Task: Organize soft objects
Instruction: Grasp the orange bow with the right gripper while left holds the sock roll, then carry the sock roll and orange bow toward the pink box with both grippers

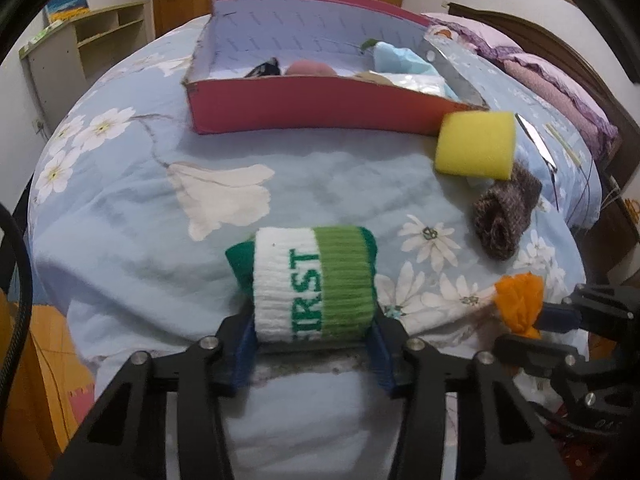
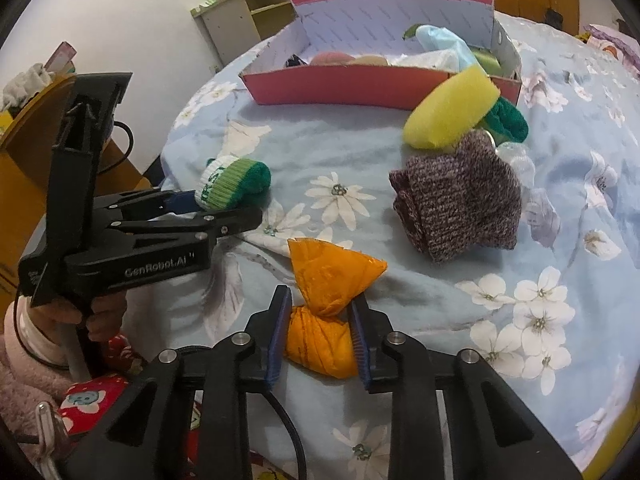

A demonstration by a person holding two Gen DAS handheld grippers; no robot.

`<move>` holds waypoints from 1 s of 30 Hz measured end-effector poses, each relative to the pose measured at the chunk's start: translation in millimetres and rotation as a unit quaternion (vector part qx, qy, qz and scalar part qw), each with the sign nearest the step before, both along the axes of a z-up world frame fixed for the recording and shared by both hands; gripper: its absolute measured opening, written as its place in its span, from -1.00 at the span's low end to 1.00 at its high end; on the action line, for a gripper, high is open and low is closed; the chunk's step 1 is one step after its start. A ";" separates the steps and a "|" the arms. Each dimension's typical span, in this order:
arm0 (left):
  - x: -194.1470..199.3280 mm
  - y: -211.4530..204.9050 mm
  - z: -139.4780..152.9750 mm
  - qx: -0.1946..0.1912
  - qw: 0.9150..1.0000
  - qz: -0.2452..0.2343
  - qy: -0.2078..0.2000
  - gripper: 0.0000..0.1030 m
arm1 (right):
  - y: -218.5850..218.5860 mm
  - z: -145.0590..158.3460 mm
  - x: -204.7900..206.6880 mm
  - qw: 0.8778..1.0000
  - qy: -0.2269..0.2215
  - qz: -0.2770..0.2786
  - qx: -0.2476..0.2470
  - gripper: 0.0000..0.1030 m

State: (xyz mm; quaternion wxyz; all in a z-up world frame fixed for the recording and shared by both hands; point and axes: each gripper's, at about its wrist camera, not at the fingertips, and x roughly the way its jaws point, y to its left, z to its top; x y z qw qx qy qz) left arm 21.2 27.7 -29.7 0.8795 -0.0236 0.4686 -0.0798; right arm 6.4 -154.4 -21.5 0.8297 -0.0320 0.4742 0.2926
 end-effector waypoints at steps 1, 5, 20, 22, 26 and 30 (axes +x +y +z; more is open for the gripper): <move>-1.2 4.9 1.3 -0.004 1.000 0.001 0.000 -0.08 | -1.4 1.5 -1.5 1.000 -0.003 0.001 0.001 -0.44; -4.5 7.4 5.2 -0.005 1.000 0.002 -0.004 -0.11 | -0.2 7.1 -2.7 1.000 -0.015 0.003 0.006 -0.45; -12.1 17.9 44.8 -0.008 0.999 0.003 -0.054 -0.11 | -11.3 33.3 2.5 0.999 -0.041 -0.003 0.030 -0.45; -10.1 19.2 50.1 -0.009 0.998 0.002 -0.058 -0.11 | -10.9 38.4 5.1 0.998 -0.047 -0.002 0.033 -0.45; -3.3 21.6 58.8 -0.011 0.998 0.004 -0.064 -0.11 | -9.7 47.7 12.7 0.998 -0.057 0.000 0.038 -0.45; 5.6 19.9 64.2 -0.015 0.998 0.006 -0.067 -0.11 | -9.3 55.3 20.0 0.997 -0.066 -0.001 0.040 -0.45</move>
